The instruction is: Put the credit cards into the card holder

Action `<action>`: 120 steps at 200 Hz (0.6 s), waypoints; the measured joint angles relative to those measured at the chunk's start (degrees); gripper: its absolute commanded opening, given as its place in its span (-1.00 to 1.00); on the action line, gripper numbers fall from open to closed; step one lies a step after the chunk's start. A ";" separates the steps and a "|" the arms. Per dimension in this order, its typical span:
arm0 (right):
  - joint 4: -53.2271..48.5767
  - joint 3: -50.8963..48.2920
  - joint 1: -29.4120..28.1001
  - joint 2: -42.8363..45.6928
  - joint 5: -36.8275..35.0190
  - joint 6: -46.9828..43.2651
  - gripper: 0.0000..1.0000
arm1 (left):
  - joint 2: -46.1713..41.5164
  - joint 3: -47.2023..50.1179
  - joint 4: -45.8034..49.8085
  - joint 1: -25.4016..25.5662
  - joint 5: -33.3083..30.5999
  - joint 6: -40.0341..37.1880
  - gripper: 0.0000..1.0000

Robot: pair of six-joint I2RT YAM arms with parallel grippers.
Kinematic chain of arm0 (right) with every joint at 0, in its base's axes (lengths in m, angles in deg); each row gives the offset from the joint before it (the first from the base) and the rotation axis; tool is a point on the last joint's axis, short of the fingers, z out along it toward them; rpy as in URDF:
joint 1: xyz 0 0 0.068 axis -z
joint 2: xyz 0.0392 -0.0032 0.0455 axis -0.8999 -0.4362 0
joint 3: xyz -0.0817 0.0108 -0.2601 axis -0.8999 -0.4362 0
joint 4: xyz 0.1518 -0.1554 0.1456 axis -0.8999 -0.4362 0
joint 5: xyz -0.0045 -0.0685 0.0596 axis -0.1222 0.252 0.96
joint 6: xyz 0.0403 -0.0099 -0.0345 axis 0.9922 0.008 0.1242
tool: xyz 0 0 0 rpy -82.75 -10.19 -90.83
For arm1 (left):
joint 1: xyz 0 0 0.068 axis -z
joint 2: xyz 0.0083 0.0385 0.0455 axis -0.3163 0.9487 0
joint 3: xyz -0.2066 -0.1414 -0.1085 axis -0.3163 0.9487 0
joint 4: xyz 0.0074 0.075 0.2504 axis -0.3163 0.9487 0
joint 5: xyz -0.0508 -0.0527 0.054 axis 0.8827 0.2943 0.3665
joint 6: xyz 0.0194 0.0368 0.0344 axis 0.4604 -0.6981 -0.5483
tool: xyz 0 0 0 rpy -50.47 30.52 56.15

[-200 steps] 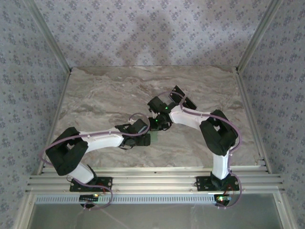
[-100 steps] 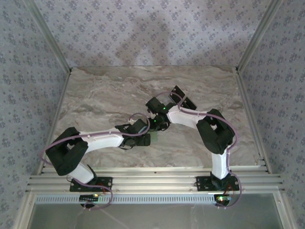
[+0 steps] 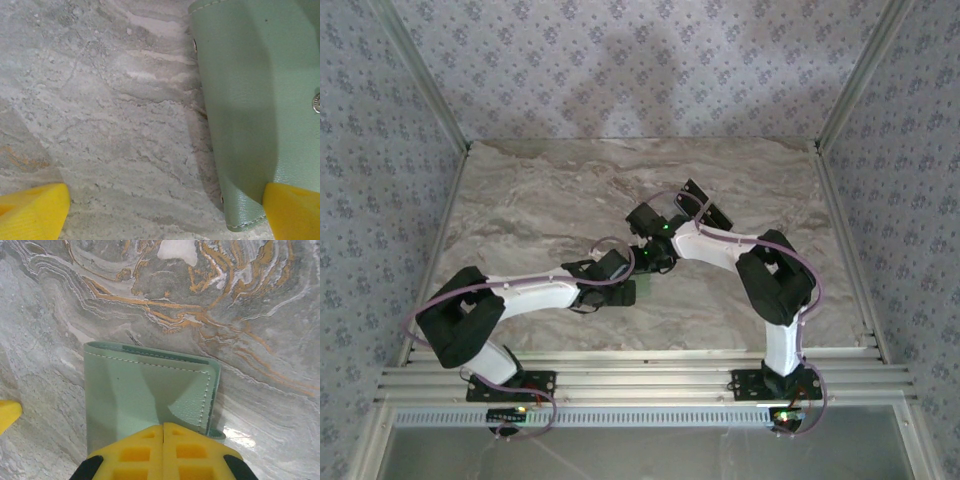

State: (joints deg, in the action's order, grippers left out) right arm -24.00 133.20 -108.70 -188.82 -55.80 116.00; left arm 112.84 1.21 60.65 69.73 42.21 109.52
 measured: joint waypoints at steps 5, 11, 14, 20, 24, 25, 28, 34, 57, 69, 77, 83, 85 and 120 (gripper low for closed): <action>0.00 0.00 0.00 0.04 -0.07 0.00 -1.00 | 0.00 0.00 0.00 0.00 -0.02 -0.02 0.98; -0.02 0.00 0.00 0.04 -0.13 0.00 -1.00 | 0.00 0.00 0.00 0.00 -0.02 -0.02 0.98; -0.02 0.00 0.00 0.04 -0.20 0.00 -1.00 | 0.00 0.00 0.00 0.00 -0.04 0.00 0.98; -0.02 0.00 -0.02 0.04 -0.22 0.00 -1.00 | 0.00 0.00 0.00 0.00 -0.07 -0.02 0.98; -0.02 0.00 -0.02 0.04 -0.20 0.00 -1.00 | 0.00 0.00 0.00 0.00 -0.09 -0.02 0.98; -0.02 0.00 -0.02 0.04 -0.20 0.00 -1.00 | 0.00 0.00 0.00 0.00 -0.11 0.00 0.98; -0.02 0.00 -0.02 0.04 -0.20 -0.02 -1.00 | 0.00 0.00 0.00 0.00 -0.11 -0.02 0.98; -0.02 0.00 -0.02 0.04 -0.20 -0.02 -1.00 | 0.00 0.00 0.00 0.04 -0.13 -0.02 0.98; -0.02 0.00 -0.07 0.04 -0.20 0.00 -1.00 | 0.00 0.00 0.00 0.11 -0.15 0.00 0.98; 0.00 0.00 -0.15 0.00 -0.20 0.00 -1.00 | 0.00 0.00 0.00 0.11 -0.17 -0.02 0.98; 0.02 0.00 -0.28 -0.09 -0.20 0.00 -1.00 | 0.00 0.00 0.00 0.11 -0.17 0.00 0.98; 0.04 0.00 -0.39 -0.17 -0.20 0.00 -1.00 | 0.00 0.00 0.00 0.11 -0.15 -0.02 0.98; 0.04 0.00 -0.46 -0.26 -0.20 0.00 -1.00 | 0.00 0.00 0.00 0.11 -0.17 -0.02 0.98; 0.33 0.31 -1.14 -1.51 -0.20 0.00 -1.00 | 0.00 0.00 0.00 0.11 -0.17 -0.02 0.98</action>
State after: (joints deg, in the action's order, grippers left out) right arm -23.67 133.50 -109.83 -190.33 -56.00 116.00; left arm 112.84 1.21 60.65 69.83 42.04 109.50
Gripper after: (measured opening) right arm 0.058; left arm 0.989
